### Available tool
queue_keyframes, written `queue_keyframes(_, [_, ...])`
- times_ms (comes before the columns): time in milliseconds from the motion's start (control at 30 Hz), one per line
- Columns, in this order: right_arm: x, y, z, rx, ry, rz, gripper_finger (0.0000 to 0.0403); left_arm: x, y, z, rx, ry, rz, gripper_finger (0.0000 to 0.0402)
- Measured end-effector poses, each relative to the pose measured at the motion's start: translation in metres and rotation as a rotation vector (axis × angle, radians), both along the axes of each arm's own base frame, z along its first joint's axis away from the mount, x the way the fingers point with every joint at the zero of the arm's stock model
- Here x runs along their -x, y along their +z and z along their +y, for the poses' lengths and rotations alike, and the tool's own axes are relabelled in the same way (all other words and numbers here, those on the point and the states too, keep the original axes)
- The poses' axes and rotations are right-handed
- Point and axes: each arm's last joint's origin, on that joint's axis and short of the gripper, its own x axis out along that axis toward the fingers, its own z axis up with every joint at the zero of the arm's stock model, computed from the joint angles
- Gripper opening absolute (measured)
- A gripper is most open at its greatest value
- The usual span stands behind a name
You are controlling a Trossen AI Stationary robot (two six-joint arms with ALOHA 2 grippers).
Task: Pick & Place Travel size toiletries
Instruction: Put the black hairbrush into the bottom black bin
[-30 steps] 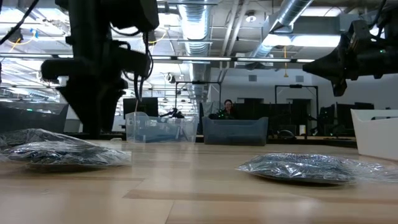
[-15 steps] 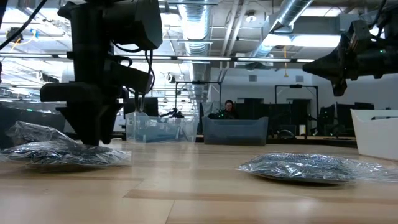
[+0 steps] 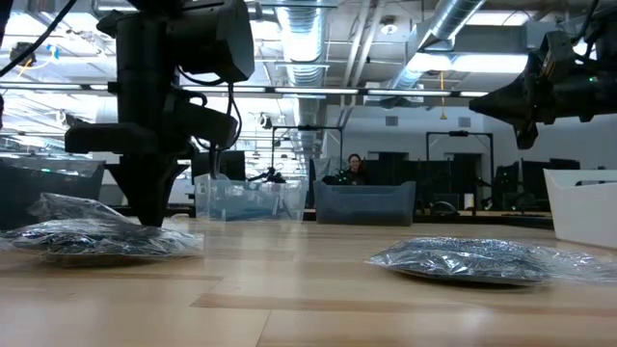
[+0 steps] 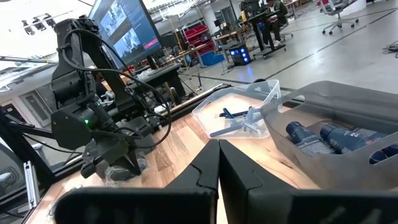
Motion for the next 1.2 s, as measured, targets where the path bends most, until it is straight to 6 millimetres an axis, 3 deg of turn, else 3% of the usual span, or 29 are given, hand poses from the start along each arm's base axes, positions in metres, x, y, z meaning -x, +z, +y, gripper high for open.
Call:
queue_keyframes(233, [0.0, 0.0, 0.0, 0.0, 0.0, 0.0, 0.0, -0.002, 0.009, 0.0, 0.016, -0.029, -0.057, 0.0001])
queue_keyframes(467, [0.0, 0.0, 0.0, 0.0, 0.0, 0.0, 0.0, 0.004, 0.054, 0.011, 0.034, -0.02, -0.246, 0.0001])
queue_keyframes(667, [0.0, 0.0, 0.0, 0.0, 0.0, 0.0, 0.0, 0.023, 0.099, 0.022, 0.062, 0.033, -0.422, 0.0001])
queue_keyframes(767, [0.0, 0.0, 0.0, 0.0, 0.0, 0.0, 0.0, 0.032, 0.106, 0.024, 0.065, 0.034, -0.458, 0.0011])
queue_keyframes(933, [0.0, 0.0, 0.0, 0.0, 0.0, 0.0, 0.0, 0.047, 0.086, 0.023, 0.155, -0.001, -0.379, 0.007])
queue_keyframes(1100, [0.0, 0.0, 0.0, 0.0, 0.0, 0.0, 0.0, 0.062, 0.061, 0.013, 0.269, -0.144, -0.26, 0.0181])
queue_keyframes(1200, [0.0, 0.0, 0.0, 0.0, 0.0, 0.0, 0.0, 0.066, 0.059, 0.002, 0.259, -0.275, -0.253, 0.0247])
